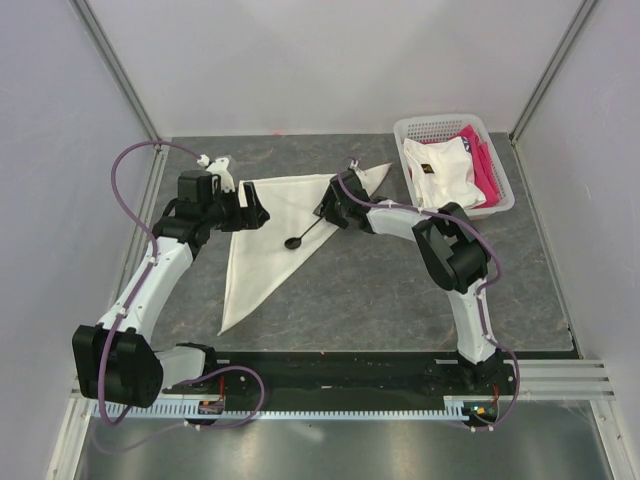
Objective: Fold the napkin, place the utensils inside, and roll it up
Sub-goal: Place the utensil onto the napkin, then fold the napkin
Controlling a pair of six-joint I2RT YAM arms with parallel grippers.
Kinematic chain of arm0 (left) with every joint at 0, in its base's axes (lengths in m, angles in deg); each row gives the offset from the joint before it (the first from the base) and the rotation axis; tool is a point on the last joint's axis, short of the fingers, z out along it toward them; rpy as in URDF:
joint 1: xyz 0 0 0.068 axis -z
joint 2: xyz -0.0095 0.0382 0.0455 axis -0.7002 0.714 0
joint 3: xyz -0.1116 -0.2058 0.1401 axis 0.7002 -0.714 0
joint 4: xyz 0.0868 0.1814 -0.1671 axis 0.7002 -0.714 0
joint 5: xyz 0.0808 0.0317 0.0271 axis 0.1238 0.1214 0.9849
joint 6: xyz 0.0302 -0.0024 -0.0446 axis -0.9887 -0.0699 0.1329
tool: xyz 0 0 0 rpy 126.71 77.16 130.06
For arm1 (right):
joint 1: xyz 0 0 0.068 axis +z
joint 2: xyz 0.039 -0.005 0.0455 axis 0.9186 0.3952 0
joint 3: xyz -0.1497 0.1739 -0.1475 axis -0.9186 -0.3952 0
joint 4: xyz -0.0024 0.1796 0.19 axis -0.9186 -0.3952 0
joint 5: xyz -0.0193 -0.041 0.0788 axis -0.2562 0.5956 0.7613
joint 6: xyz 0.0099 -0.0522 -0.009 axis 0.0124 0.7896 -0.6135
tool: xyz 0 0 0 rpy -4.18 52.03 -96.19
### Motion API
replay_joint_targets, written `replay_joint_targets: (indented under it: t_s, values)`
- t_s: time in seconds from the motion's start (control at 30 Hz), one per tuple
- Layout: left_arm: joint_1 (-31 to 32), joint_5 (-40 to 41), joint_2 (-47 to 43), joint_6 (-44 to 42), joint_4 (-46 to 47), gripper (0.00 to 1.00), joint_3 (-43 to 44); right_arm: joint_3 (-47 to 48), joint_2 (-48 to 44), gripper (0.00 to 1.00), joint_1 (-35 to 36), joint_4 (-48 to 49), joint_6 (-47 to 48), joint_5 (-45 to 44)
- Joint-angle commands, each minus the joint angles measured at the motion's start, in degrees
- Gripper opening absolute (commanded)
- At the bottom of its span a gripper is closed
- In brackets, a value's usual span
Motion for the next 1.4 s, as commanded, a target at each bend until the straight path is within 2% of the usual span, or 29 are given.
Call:
replay_joint_targets:
  t_s: [0.0, 0.27, 0.47, 0.6, 0.8, 0.9, 1.0, 1.03, 1.1, 1.13, 1.23, 1.37]
  values:
    - [0.0, -0.3, -0.6, 1.3, 2.1, 0.89, 0.4, -6.7, -0.9, 0.56, 3.1, -5.2, -4.6, -1.1]
    - [0.1, 0.1, -1.2, 1.2, 2.0, 0.89, 0.4, -14.6, -4.2, 0.56, 10.0, -2.5, -13.2, -5.3]
    - [0.0, 0.5, -1.5, 1.0, 1.9, 0.89, 0.4, -18.7, -5.1, 0.56, 14.8, -0.8, -16.3, -3.4]
    - [0.0, 0.6, -1.8, 1.0, 1.9, 0.89, 0.3, -19.1, -8.9, 0.57, 16.7, -0.9, -13.7, -4.2]
    - [0.1, 0.9, -1.9, 0.7, 1.7, 0.89, 0.3, -17.9, -20.3, 0.59, 16.8, -2.3, -3.0, -5.3]
    - [0.1, 0.8, -2.2, 0.6, 1.5, 0.89, 0.5, -19.8, -26.5, 0.61, 15.6, -4.9, 1.2, -7.6]
    - [0.1, 0.0, -2.5, 0.7, 1.2, 0.89, 0.7, -26.0, -32.2, 0.58, 10.9, -5.2, 3.1, -8.2]
    - [0.0, -0.3, -2.7, 0.8, 1.1, 0.89, 0.8, -27.6, -34.6, 0.55, 8.0, -4.8, 4.2, -8.8]
    - [0.1, -1.6, -3.2, 1.1, 1.0, 0.89, 1.0, -31.5, -36.4, 0.51, 5.0, -4.5, 7.2, -9.7]
    - [0.1, -2.3, -3.4, 1.3, 0.9, 0.89, 1.1, -32.5, -37.6, 0.46, 1.6, -4.4, 8.0, -9.5]
    - [0.0, -3.2, -3.4, 1.7, 1.1, 0.89, 1.0, -35.4, -38.5, 0.42, -3.6, -2.4, 11.3, -7.9]
    - [0.0, -2.7, -2.9, 1.3, 0.9, 0.89, 1.0, -36.0, -38.1, 0.40, -6.6, -2.0, 13.5, -7.8]
